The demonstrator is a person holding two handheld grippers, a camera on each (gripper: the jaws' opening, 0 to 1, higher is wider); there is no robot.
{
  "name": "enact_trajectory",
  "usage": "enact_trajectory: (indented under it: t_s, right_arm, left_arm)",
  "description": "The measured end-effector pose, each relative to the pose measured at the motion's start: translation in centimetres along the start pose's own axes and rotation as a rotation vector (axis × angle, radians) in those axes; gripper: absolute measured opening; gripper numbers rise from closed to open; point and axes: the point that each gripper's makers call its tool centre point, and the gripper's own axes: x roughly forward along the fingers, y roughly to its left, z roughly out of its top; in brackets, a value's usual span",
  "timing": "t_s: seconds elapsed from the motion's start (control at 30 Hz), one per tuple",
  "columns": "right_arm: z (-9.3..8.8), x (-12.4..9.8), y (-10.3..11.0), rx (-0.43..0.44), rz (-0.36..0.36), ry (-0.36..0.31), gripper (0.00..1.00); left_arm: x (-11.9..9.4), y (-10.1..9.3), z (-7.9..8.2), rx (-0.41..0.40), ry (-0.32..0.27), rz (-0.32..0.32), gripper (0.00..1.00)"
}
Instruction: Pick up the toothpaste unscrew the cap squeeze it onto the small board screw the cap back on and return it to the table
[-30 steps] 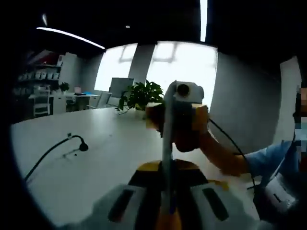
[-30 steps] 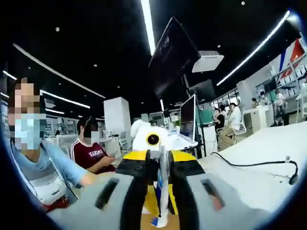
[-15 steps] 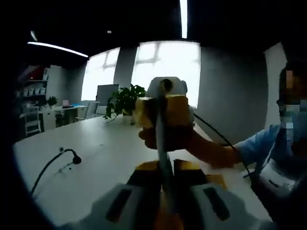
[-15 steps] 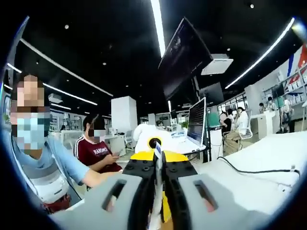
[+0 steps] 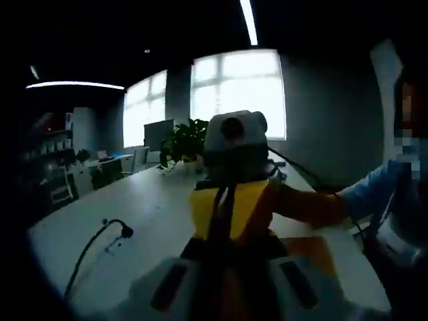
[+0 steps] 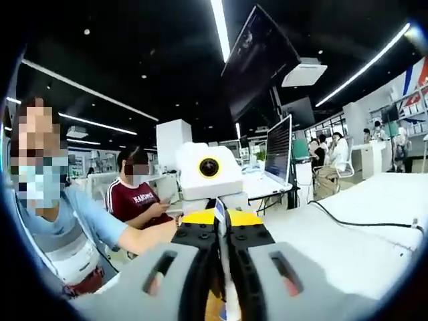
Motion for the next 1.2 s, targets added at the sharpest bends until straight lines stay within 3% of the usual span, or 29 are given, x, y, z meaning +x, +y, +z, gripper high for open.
enact_trajectory:
  t_s: [0.07, 0.17, 0.37, 0.47, 0.53, 0.67, 0.77, 0.83, 0.93, 1.0, 1.03, 1.1, 1.2]
  right_arm:
    - [1.1, -0.4, 0.0, 0.167, 0.036, -0.068, 0.04]
    - [2.2, -0.6, 0.0, 0.258, 0.086, -0.169, 0.04]
    - [1.4, -0.6, -1.0, 0.488, 0.096, -0.200, 0.04]
    - [1.2, -0.8, -1.7, 0.549, 0.095, -0.213, 0.04]
    - [1.2, -0.7, -2.3, 0.486, 0.056, -0.206, 0.04]
    - [1.0, -0.6, -2.5, 0.248, -0.023, -0.125, 0.04]
    - [0.9, -0.4, -2.4, 0.090, -0.080, -0.067, 0.03]
    - [0.6, -0.4, -2.2, 0.041, -0.097, -0.037, 0.03]
    - [1.0, -0.5, -2.0, -0.012, -0.108, -0.037, 0.03]
    - [1.4, -0.4, -1.8, -0.063, -0.097, -0.048, 0.03]
    - [1.9, -0.3, -1.4, -0.100, -0.080, -0.073, 0.03]
    - [2.3, -0.1, -1.3, -0.210, -0.080, -0.111, 0.04]
    - [1.7, 0.0, -1.5, -0.156, -0.058, -0.117, 0.06]
  left_arm:
    - [-0.1, -0.4, 0.2, -0.029, -0.001, -0.013, 0.05]
    - [-0.4, -0.4, 1.0, -0.008, -0.038, -0.001, 0.04]
    - [-0.6, 0.7, 0.1, 0.039, -0.025, 0.015, 0.03]
    - [-0.3, 0.8, -0.4, 0.059, -0.026, 0.026, 0.04]
    - [-0.3, 1.4, -0.4, 0.004, -0.039, 0.047, 0.05]
    - [0.0, 1.4, -0.8, -0.092, -0.038, 0.007, 0.06]
    - [0.5, 1.3, -1.8, -0.087, -0.005, 0.001, 0.08]
    - [0.9, 1.3, -2.4, -0.084, 0.008, 0.006, 0.09]
    - [1.2, 0.7, -3.0, -0.156, 0.017, -0.024, 0.08]
    - [1.0, 0.7, -2.4, -0.144, -0.006, -0.028, 0.07]
    - [0.8, 0.9, -1.7, -0.096, -0.037, -0.013, 0.07]
    - [0.6, 0.8, -1.5, -0.094, -0.040, -0.007, 0.06]
    - [0.6, 0.4, -1.6, -0.121, -0.041, -0.028, 0.06]
